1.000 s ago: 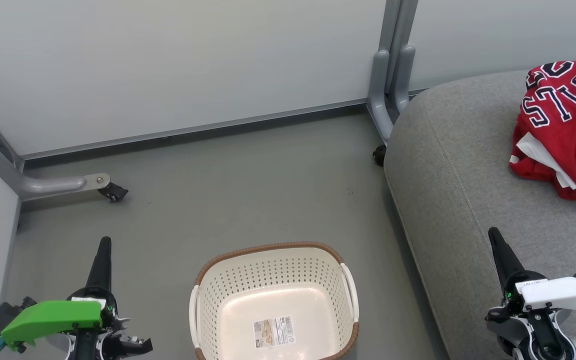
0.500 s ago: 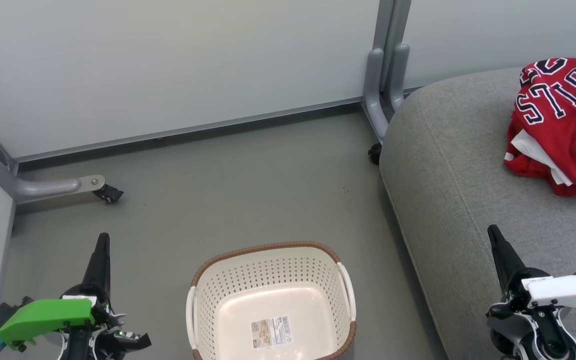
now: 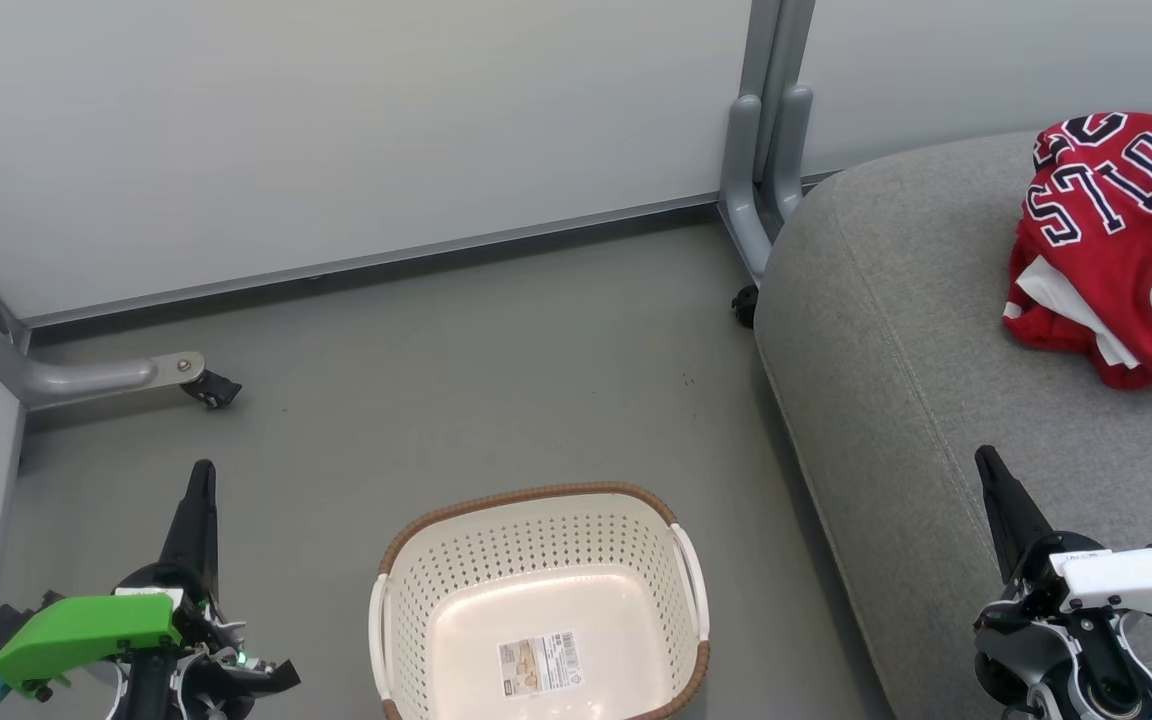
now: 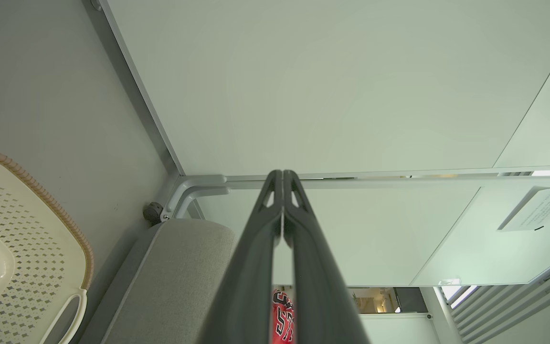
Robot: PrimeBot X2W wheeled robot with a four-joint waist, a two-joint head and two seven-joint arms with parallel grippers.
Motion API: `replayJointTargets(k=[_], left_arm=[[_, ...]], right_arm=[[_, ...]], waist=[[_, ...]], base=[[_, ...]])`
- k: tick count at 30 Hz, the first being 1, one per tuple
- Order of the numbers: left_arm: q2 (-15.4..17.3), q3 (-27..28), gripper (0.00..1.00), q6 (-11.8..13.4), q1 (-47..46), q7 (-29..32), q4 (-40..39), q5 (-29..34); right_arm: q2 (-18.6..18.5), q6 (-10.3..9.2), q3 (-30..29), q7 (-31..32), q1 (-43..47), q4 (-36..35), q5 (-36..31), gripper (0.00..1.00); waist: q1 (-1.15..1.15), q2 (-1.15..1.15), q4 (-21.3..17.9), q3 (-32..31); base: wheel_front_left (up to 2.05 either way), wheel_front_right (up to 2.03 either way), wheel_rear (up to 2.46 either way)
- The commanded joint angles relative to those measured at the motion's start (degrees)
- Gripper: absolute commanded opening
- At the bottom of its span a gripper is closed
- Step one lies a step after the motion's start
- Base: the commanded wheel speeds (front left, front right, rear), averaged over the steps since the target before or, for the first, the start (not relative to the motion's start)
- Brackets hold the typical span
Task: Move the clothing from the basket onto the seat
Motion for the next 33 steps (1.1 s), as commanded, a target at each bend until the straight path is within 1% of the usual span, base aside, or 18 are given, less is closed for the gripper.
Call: replayJointTargets(k=[1,33], left_arm=[[0.13,0.16,0.0,-0.36,-0.6,0.2,-0.01,-0.19],[0.13,0.14,0.0,-0.37,-0.59,0.18,-0.02,-0.19]], right_arm=[[-0.32,-0.02,-0.15,0.16,-0.53,0.12,0.21,0.0],[-0.32,-0.02,-0.14,0.16,-0.52,0.12,0.22,0.0]], waist=[[0.0,0.0,0.0,0.0],[0.0,0.0,0.0,0.0]], base=[[0.0,0.0,0.0],[0.0,0.0,0.0]])
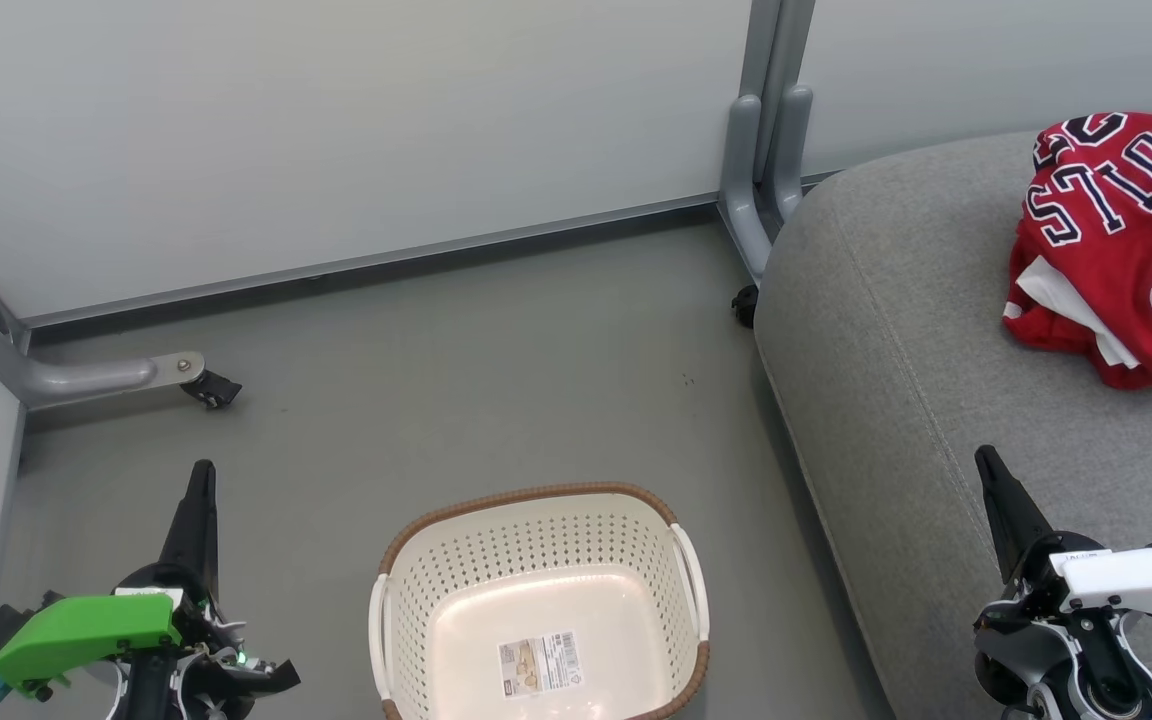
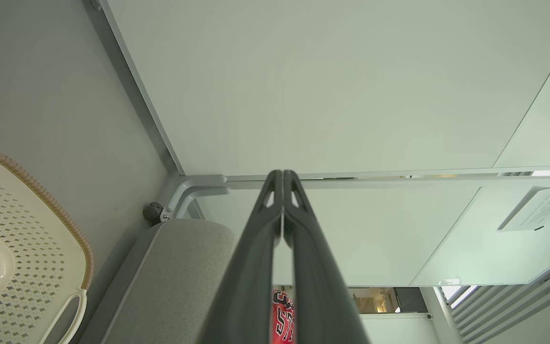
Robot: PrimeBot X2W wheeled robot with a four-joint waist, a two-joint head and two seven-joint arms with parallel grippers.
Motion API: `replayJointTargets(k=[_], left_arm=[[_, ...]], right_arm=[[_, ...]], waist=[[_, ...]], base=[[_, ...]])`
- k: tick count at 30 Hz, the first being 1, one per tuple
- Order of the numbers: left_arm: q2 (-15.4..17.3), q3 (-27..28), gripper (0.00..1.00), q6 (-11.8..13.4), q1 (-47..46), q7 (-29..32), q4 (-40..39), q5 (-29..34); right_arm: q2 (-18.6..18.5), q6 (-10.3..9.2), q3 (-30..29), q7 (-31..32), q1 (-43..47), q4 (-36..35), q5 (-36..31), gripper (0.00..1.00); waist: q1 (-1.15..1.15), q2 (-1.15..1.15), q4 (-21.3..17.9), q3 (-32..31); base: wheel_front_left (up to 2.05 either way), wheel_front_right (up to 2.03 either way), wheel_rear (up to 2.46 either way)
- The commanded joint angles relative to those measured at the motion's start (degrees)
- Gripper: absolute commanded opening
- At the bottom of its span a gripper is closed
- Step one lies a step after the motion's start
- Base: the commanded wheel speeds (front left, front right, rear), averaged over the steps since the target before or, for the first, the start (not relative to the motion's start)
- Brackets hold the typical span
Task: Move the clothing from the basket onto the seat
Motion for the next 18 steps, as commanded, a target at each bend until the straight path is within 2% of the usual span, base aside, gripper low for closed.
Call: replayJointTargets(k=[1,18], left_arm=[[0.13,0.14,0.0,-0.37,-0.59,0.18,-0.02,-0.18],[0.13,0.14,0.0,-0.37,-0.59,0.18,-0.03,-0.19]], right_arm=[[-0.32,-0.02,-0.14,0.16,-0.51,0.12,0.22,0.0],[-0.32,-0.02,-0.14,0.15,-0.5,0.12,0.22,0.0]], waist=[[0.0,0.0,0.0,0.0],[0.0,0.0,0.0,0.0]], base=[[0.0,0.0,0.0],[0.0,0.0,0.0]])
